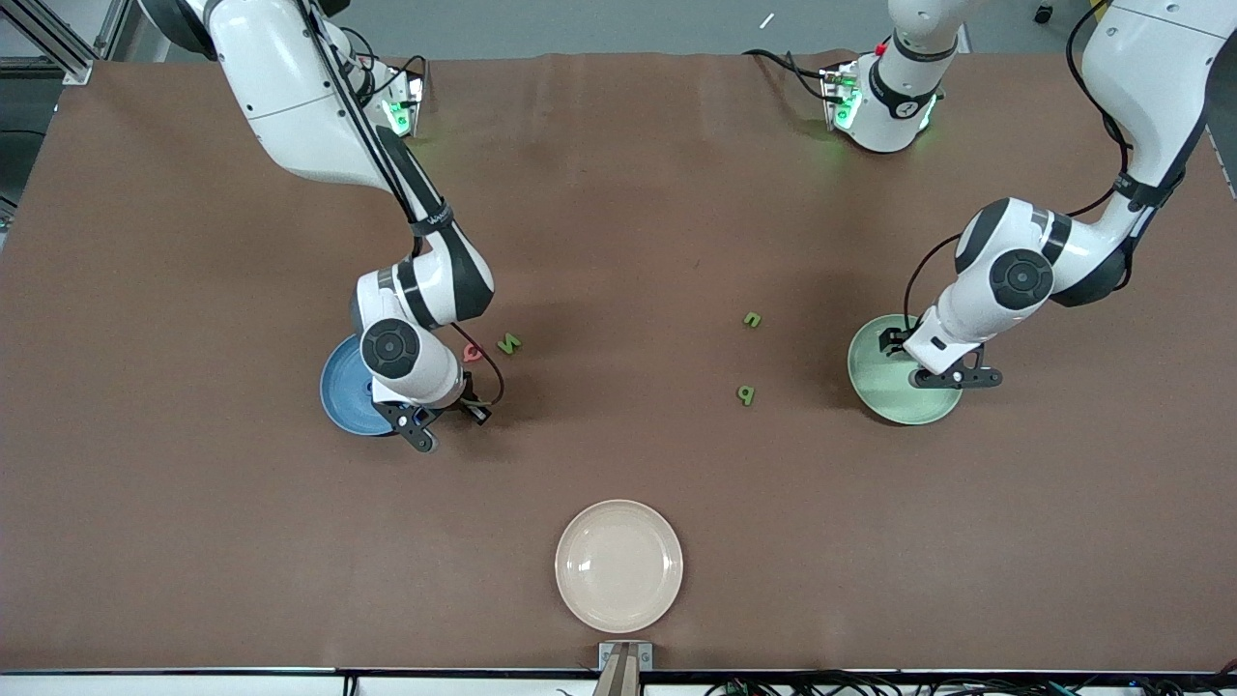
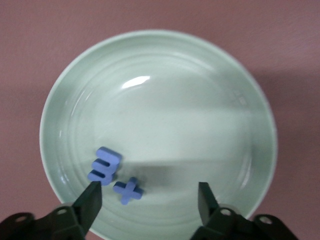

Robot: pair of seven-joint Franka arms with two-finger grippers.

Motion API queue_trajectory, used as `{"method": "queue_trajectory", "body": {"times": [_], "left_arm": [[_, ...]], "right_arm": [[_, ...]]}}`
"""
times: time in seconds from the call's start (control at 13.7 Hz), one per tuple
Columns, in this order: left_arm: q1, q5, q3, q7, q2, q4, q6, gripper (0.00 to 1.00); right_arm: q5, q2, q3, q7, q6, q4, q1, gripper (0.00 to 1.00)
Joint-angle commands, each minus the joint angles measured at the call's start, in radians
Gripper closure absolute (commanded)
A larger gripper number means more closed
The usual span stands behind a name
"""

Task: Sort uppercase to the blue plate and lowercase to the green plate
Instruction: 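Drop the blue x into the green plate while the right gripper grasps the B, then carry the green B to the blue plate while the left gripper grasps the u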

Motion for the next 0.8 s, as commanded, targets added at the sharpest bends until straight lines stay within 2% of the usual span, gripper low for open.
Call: {"method": "queue_trajectory", "body": {"times": [0.0, 0.22, 0.51, 0.73], "left_arm": [[0.009, 0.003, -0.085, -0.025, -0.004, 0.045, -0.069, 0.01], [-0.007, 0.003, -0.174, -0.172, 0.005, 0.058, -0.074, 0.01], [-0.144, 0.006, -0.182, -0.187, 0.005, 0.058, -0.071, 0.00], [-0.213, 0.009, -0.181, -0.224, 0.037, 0.058, -0.063, 0.00]], "right_arm": [[-0.013, -0.021, 0.006, 0.013, -0.033, -0.009, -0.009, 1.00], [-0.013, -0.073, 0.006, 0.015, -0.180, 0.036, -0.012, 1.00], [-0.016, -0.148, 0.003, -0.069, -0.301, 0.033, -0.068, 1.00], [-0.035, -0.182, 0.000, -0.146, -0.297, -0.021, -0.105, 1.00]]}}
